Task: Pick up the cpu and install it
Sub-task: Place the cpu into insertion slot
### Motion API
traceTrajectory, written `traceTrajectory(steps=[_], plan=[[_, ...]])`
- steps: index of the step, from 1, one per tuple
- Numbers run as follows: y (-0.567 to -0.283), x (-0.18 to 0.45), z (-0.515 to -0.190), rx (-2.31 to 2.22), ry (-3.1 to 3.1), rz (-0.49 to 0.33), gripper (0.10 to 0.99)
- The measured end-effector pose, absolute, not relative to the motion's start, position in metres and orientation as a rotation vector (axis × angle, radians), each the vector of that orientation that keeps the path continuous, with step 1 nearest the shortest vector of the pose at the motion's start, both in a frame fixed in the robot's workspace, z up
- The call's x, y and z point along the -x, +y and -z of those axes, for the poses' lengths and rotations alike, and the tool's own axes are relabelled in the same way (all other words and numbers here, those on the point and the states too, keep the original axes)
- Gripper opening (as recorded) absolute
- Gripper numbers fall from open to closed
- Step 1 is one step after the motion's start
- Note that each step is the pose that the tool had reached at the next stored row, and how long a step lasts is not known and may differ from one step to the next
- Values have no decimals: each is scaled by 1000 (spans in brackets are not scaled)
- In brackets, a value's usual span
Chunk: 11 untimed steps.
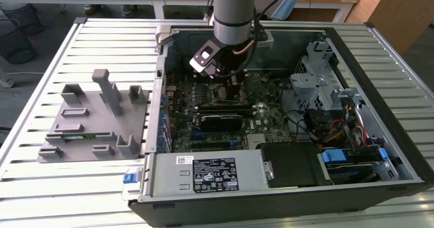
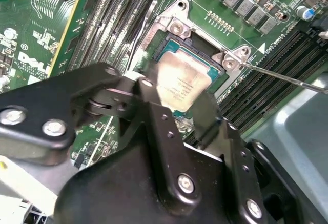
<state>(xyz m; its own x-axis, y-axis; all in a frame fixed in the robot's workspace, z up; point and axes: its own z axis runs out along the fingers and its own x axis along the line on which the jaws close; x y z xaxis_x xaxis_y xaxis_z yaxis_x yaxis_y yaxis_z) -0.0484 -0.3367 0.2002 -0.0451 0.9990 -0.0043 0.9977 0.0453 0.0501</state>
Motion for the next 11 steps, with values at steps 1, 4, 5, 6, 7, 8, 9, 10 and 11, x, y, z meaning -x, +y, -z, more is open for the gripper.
traceTrajectory(steps=[1, 4, 5, 6, 7, 8, 9, 10, 11], plan=[[-337, 48, -201, -2144, 2243, -52, 525], [-337, 48, -202, -2144, 2243, -50, 408], [-337, 48, -203, -2144, 2243, -50, 408], [-337, 48, -203, -2144, 2243, -50, 349], [-337, 48, -204, -2144, 2243, -50, 290], [-337, 48, -204, -2144, 2243, -50, 290], [-337, 48, -204, -2144, 2243, -50, 231], [-337, 48, -205, -2144, 2243, -50, 173], [-337, 48, -206, -2143, 2243, -49, 114]])
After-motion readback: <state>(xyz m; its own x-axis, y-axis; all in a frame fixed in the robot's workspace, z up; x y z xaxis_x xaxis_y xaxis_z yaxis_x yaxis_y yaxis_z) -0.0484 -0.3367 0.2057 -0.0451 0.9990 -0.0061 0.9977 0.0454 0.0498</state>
